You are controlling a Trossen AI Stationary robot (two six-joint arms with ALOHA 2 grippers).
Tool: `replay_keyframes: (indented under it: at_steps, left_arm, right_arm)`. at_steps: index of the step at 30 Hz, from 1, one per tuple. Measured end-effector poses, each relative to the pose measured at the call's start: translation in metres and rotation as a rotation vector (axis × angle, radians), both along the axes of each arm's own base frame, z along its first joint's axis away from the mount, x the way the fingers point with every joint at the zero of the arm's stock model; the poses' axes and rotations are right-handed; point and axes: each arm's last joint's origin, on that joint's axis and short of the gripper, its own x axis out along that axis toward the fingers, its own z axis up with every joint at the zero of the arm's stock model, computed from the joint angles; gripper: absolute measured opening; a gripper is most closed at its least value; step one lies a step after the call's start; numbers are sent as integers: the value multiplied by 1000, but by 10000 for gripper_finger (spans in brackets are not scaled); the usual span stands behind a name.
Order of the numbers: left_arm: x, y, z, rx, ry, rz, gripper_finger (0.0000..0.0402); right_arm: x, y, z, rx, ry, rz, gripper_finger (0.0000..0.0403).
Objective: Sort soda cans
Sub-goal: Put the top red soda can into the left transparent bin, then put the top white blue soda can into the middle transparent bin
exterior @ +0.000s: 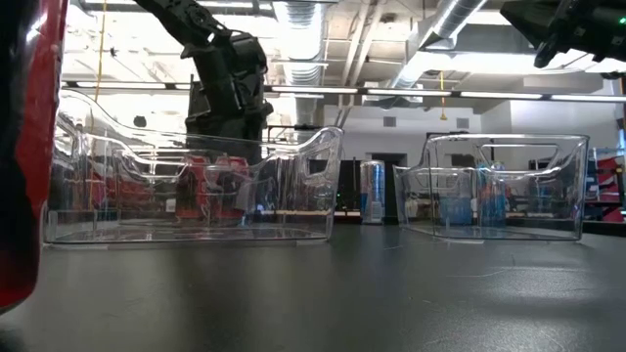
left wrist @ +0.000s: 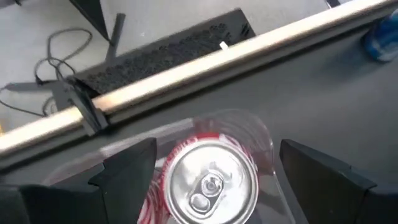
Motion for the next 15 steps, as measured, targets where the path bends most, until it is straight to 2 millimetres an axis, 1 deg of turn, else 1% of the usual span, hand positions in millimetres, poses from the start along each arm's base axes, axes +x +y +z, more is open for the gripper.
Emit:
replay_keyframes:
  at_steps: [4,7,15]
  left_arm:
    - [4,-4,16,9,6,-20,337]
    - [11,-14,31,12,24,-76,337]
    - [37,-61,63,57,15,-223,337]
  right_arm:
    - [0,0,0,0,0,0,47]
    - [0,0,0,0,0,0,47]
    - [1,0,-1,-9,15,-9,47]
